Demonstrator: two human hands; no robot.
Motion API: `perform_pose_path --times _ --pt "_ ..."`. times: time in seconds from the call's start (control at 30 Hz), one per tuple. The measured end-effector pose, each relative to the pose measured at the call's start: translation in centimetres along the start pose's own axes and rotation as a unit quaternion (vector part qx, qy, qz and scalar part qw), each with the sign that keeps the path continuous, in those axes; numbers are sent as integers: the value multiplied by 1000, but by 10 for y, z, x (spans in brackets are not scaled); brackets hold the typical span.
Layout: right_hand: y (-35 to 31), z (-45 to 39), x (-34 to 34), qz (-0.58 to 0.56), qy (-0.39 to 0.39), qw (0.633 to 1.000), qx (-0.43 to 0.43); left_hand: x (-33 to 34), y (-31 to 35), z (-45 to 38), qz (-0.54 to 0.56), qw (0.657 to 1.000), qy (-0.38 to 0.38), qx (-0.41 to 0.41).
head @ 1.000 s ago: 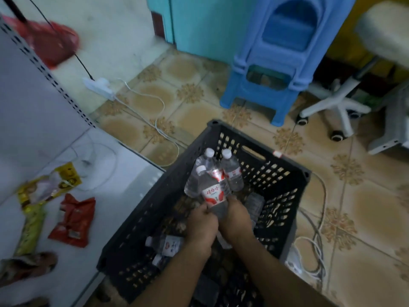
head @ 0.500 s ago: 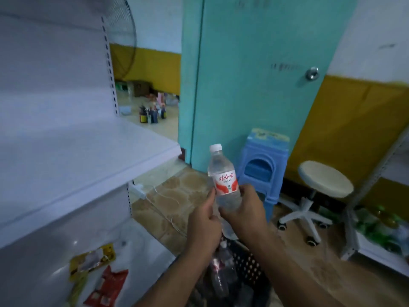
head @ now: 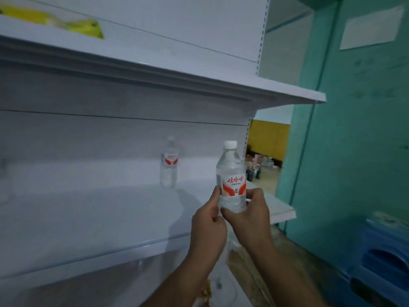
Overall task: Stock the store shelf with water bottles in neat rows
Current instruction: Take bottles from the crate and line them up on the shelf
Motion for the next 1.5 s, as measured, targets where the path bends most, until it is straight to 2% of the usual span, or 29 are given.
perform_pose_path --times 0.13,0.3,0.53,0.67,0.77,0.9,1.1,1.5 --pt "-24 27 40 -49 -50 998 7 -51 0 -7 -14 999 40 1" --pt "-14 24 66 -66 -64 996 22 -60 -8 -17 -77 997 32 -6" --pt "26 -20 118 -76 -54 994 51 -49 -50 -64 -197 979 -27 -39" --pt "48 -48 156 -70 -58 995 48 -42 -94 -83 -307 947 -92 7" --pt "62 -73 192 -64 -54 996 28 -31 -117 -104 -356 929 -103 26" --pt "74 -101 244 -69 -71 993 58 -19 -141 -129 -380 914 -118 80" --pt "104 -132 304 -70 -55 994 64 -8 -162 -148 -386 907 -138 97" --pt "105 -145 338 -80 -59 993 63 -6 -171 -148 -404 898 -109 139"
Point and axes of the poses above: each hand's wrist, its own z-axis away from the middle knuckle, its own x-axis out of the palm, y = z × x, the point moved 2 cm from there along -z, towards the middle knuckle, and after that the axes turned 15 degrees about y, right-handed, at the moved point
